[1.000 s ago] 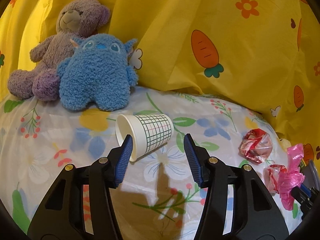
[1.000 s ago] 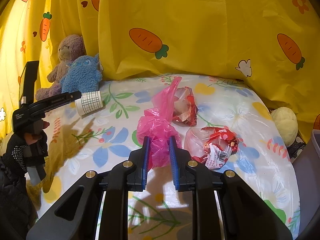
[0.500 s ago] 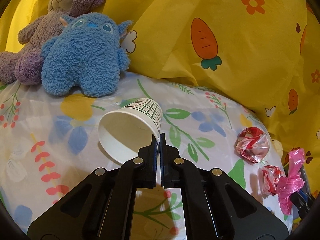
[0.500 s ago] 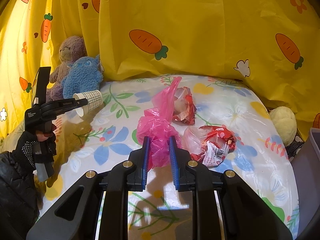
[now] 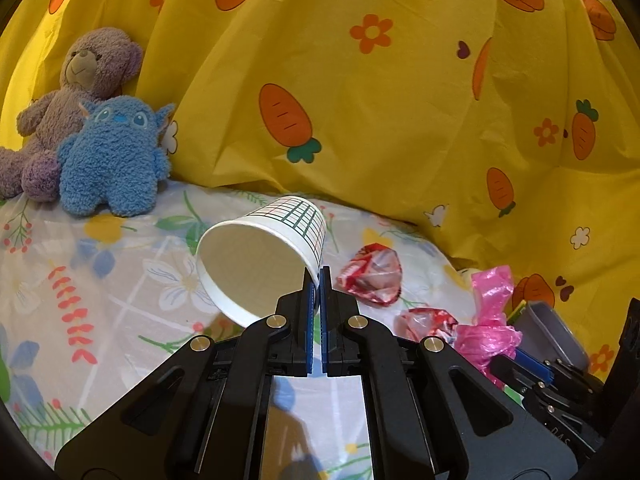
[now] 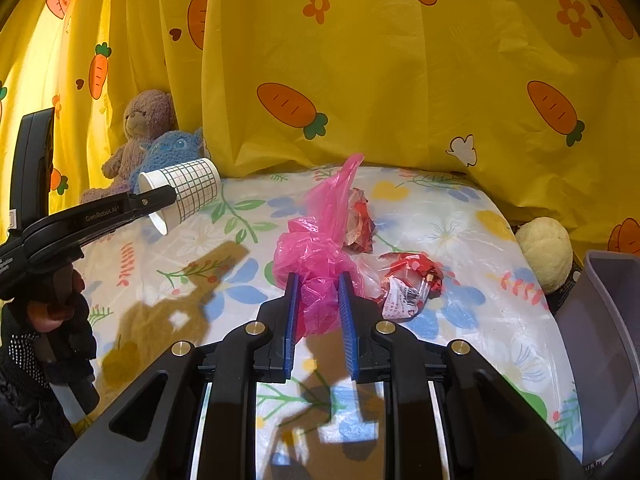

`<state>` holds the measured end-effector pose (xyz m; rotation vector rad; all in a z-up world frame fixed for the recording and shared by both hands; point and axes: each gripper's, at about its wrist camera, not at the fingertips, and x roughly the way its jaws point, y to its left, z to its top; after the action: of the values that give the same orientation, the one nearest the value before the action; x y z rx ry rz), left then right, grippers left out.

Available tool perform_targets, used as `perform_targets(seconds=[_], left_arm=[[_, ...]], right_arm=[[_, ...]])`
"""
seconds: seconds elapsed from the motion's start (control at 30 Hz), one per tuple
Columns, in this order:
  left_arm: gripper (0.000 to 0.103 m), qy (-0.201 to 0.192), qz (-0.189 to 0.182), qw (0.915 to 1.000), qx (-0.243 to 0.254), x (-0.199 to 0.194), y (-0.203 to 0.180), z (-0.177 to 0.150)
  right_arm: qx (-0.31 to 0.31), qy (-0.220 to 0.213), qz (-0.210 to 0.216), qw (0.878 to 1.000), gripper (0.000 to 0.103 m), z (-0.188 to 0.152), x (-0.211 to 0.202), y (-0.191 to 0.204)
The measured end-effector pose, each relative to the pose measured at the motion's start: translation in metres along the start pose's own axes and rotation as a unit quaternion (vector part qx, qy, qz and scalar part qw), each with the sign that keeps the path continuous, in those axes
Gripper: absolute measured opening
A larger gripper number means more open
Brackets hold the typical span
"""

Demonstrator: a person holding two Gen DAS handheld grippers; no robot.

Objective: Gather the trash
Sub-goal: 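Carry the grid cup and pink bag over the grey bin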

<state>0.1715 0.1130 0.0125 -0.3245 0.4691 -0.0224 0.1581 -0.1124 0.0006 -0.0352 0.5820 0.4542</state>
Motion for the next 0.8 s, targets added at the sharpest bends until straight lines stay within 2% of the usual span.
perform_targets(seconds=[0.37,0.8], left_arm=[[0.002,-0.001,-0.037,0.9988,0.033,-0.032,-0.032,-0.024],[0.002,0.008,-0.073,0.9942,0.078,-0.031,-0.078,-0.035]], right_arm=[[0.031,-0.023,-0.014,0.999,0.021,-0.015,-0.033,-0.015],[0.044,-0.036,-0.04,0.998,0.021,-0.023,-0.054,-0.038]])
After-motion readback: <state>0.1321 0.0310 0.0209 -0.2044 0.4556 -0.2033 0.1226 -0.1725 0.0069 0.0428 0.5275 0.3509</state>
